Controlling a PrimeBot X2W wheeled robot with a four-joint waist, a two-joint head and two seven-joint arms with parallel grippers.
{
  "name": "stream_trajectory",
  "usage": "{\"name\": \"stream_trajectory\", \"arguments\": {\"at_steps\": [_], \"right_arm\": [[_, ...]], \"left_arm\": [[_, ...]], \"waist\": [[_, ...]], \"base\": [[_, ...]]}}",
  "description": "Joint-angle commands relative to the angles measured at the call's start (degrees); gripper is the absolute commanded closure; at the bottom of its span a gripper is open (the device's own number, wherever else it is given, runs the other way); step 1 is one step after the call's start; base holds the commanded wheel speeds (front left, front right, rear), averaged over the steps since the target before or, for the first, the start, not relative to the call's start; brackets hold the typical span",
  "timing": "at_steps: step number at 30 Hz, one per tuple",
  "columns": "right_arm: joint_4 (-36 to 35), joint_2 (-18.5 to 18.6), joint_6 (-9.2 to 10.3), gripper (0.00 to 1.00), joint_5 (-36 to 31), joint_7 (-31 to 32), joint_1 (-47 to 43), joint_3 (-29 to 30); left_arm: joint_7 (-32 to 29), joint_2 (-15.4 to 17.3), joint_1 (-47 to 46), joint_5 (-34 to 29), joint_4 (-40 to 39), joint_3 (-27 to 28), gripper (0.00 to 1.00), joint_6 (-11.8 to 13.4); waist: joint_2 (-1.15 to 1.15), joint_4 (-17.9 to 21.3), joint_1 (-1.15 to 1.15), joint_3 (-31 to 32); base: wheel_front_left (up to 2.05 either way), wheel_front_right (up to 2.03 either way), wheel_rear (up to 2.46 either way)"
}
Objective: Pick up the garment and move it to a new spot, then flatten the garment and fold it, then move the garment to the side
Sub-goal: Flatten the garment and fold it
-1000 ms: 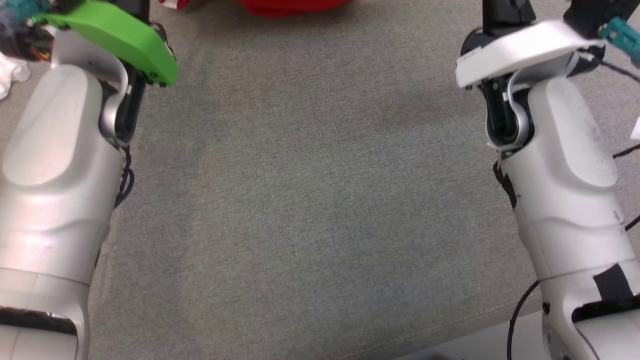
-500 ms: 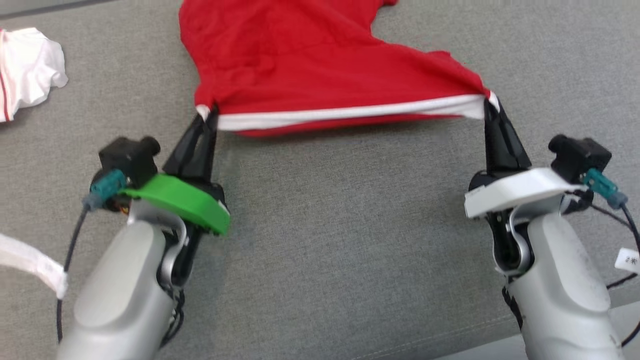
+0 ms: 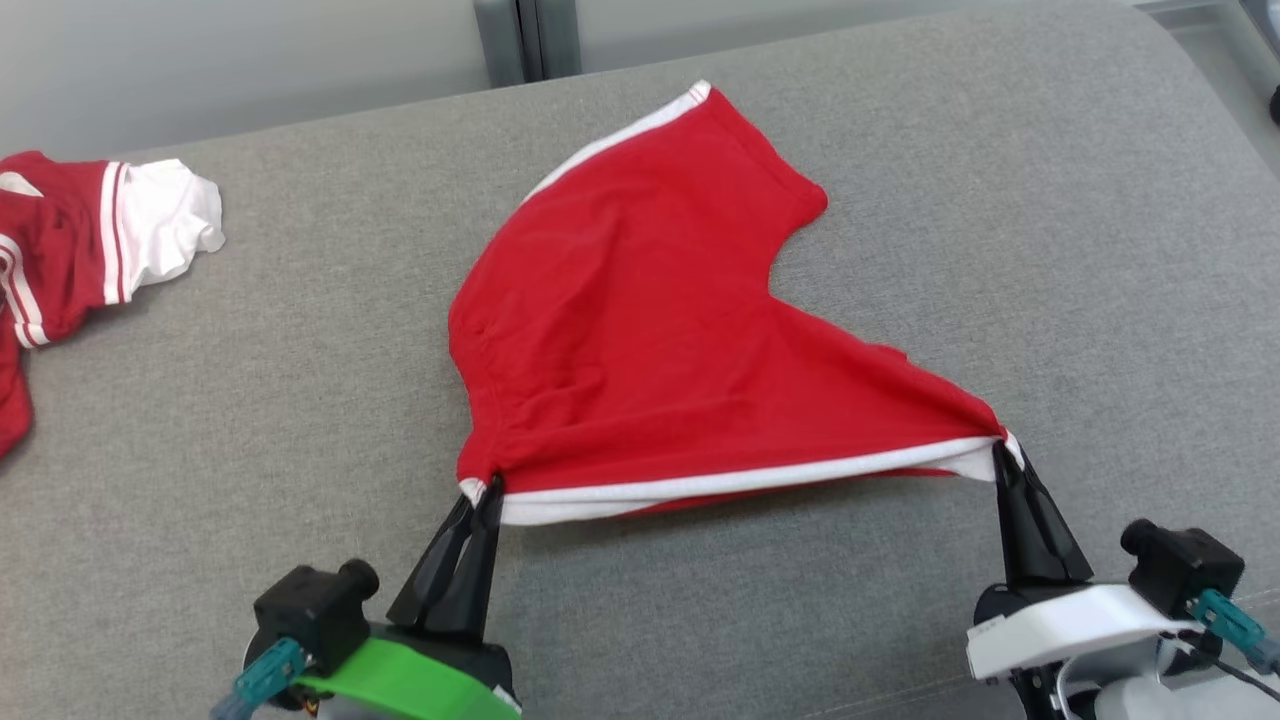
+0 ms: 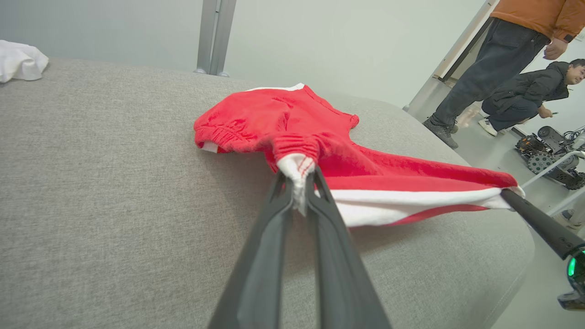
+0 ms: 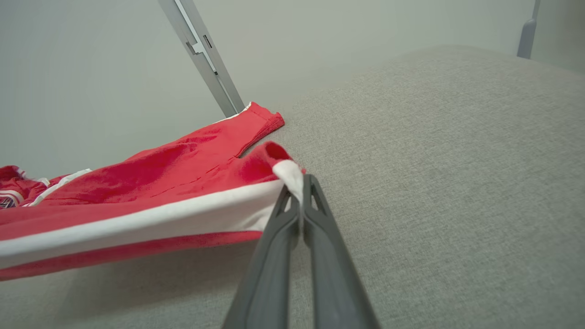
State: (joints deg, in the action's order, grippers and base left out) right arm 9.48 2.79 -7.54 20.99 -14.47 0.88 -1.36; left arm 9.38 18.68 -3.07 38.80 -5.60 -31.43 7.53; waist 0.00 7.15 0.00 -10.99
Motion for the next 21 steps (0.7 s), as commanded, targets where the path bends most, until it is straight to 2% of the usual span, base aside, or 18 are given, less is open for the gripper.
{"name": "stream_trajectory", "arguments": {"at_steps": [1,5,10,15,21], "right_arm": [[-2.1,0.2,0.10,1.00,-0.1,0.5,-2.1,0.5],[-8.5,0.2,0.10,1.00,0.1,2.5,-7.2,1.6],[-14.4,0.2,0.11,1.00,-0.3,5.0,-10.5,3.2],[-15.0,0.2,0.10,1.00,-0.9,7.1,-9.1,5.3],[-10.5,0.2,0.10,1.00,-1.9,8.6,-2.7,5.9]], "left_arm": [[-0.3,1.3,2.3,0.2,-2.4,0.6,1.00,1.3],[-2.1,3.7,6.9,-0.4,-8.4,0.8,1.00,4.1],[-3.3,3.5,9.8,1.4,-11.0,0.2,1.00,5.0],[-3.8,1.2,8.5,2.9,-8.4,-1.5,1.00,3.5],[-3.3,-3.2,4.7,6.4,-1.9,-1.4,1.00,1.7]], "waist": [[0.00,-0.4,0.00,2.0],[0.00,-0.6,0.00,2.8],[0.00,-0.9,0.00,2.8],[0.00,-1.7,0.00,1.3],[0.00,-3.5,0.00,-1.4]], "base": [[0.00,0.00,0.00],[0.00,0.00,0.00],[0.00,0.00,0.00],[0.00,0.00,0.00],[0.00,0.00,0.00]]}}
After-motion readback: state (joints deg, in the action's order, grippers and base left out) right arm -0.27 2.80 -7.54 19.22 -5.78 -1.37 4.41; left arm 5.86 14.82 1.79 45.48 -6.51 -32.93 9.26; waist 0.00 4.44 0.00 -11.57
